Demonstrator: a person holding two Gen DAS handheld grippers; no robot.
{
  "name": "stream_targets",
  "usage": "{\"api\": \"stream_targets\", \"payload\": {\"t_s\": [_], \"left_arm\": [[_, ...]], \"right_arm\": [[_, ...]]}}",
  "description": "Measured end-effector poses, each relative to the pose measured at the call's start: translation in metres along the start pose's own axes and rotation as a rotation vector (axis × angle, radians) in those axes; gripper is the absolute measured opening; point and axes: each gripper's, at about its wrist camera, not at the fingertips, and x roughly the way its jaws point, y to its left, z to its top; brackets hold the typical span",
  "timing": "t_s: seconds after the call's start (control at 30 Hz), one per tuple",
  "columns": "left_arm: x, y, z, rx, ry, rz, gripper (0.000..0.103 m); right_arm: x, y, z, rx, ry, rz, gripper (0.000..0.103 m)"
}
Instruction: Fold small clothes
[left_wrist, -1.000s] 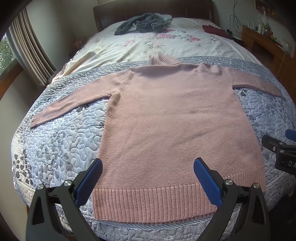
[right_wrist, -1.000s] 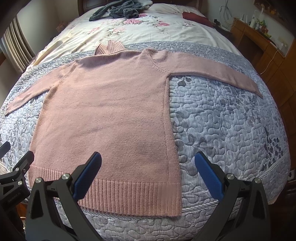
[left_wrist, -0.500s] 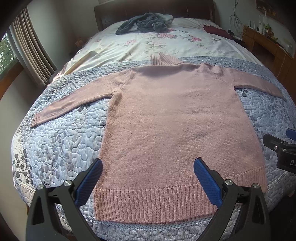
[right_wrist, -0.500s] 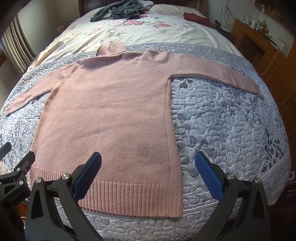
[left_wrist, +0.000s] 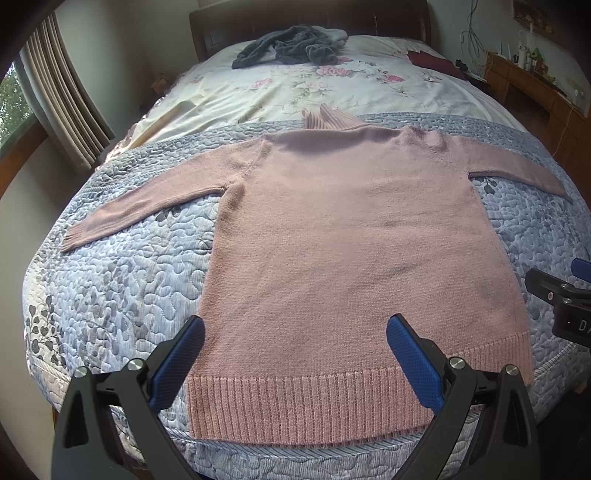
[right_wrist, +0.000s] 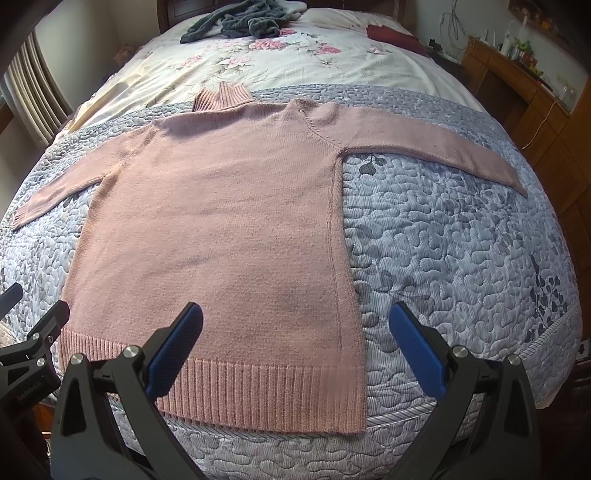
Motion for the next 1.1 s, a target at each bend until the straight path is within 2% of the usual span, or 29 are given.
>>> {"api": "stream_targets", "payload": {"t_s": [0.4,0.57,0.73,0.9,0.97,1.1], "left_arm": [[0.006,0.000,0.000,0.000,0.009,0.003,0.099],[0.027,-0.007,0.014,0.016,0.005,-0.036,0.099],[0.069,-0.041,0.064,0.046,0.031,-0.110,0.099],[0.102,-0.094,0.134,0.063,-0.032,-0.125,0.099],[0.114,-0.118,0.161,0.068,-0.043,-0.138,0.099],[0.132,-0.157,0.203,0.033,-0.066,-0.194,0.099]], "right_arm": [[0.008,-0.005,-0.001,0.004,0.005,0.008,0.100],[0.012,-0.030,0.015,0.023,-0.046,0.026,0.100],[0.031,-0.124,0.066,0.125,-0.052,-0.045,0.100],[0.060,-0.261,0.123,0.254,-0.026,-0.219,0.100],[0.076,-0.316,0.140,0.301,0.006,-0.258,0.100],[0.108,-0.410,0.154,0.453,0.103,-0.225,0.100]]}}
